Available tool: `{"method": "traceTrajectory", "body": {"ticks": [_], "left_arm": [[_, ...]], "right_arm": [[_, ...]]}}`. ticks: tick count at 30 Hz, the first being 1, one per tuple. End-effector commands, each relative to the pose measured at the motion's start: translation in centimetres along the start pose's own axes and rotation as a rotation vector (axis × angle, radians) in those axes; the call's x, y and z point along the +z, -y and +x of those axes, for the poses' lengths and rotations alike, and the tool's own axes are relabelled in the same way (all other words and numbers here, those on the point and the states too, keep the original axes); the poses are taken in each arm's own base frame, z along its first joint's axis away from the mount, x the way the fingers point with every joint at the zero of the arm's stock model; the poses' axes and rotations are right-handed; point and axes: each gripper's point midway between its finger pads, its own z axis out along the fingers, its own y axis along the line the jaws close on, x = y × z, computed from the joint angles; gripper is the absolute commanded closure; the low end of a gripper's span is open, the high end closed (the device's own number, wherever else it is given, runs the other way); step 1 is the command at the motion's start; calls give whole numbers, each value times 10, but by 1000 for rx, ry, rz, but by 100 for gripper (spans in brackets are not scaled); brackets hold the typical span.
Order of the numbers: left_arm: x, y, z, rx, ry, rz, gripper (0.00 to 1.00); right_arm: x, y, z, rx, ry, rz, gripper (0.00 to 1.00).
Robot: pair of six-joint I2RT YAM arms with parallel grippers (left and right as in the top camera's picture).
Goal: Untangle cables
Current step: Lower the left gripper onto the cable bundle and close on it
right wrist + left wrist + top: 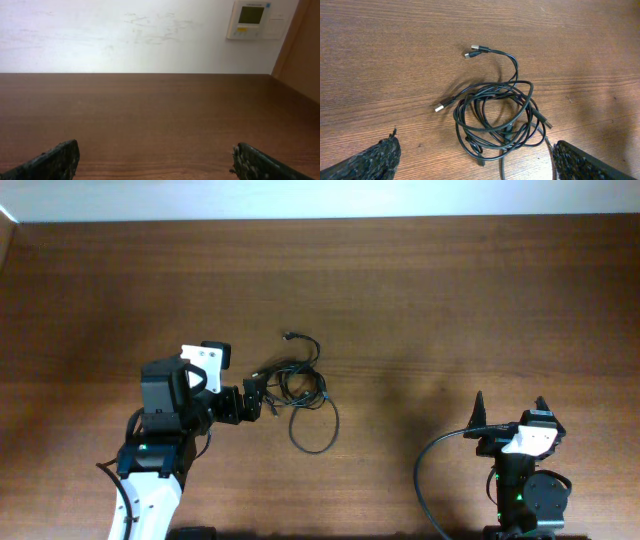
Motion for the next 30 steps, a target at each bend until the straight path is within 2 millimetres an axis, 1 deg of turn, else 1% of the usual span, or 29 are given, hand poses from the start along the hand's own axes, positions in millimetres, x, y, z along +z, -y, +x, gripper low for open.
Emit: {"method": "traceTrajectory", "body": {"ticks": [1, 3, 21, 24, 25, 27, 30], "left_arm": [[-2, 2, -11, 0, 30, 12, 1], [-2, 2, -15, 7, 47, 13, 1], [-2, 2, -12, 0, 35, 13, 1], [-2, 2, -7, -68, 14, 13, 1], [-2, 3, -2, -90, -8, 15, 1], [-3, 11, 11, -113, -60, 62, 1], [-4, 20, 16, -125, -84, 110, 1]], "right_arm": [[0, 4, 4, 6, -11, 23, 2], [0, 4, 4, 6, -11, 23, 2], [0, 4, 4, 6, -11, 23, 1], [0, 4, 4, 6, -11, 23, 2], [0, 4, 4, 6, -11, 23, 2], [0, 4, 4, 6, -11, 23, 2], [0, 4, 4, 6, -11, 23, 2]]}}
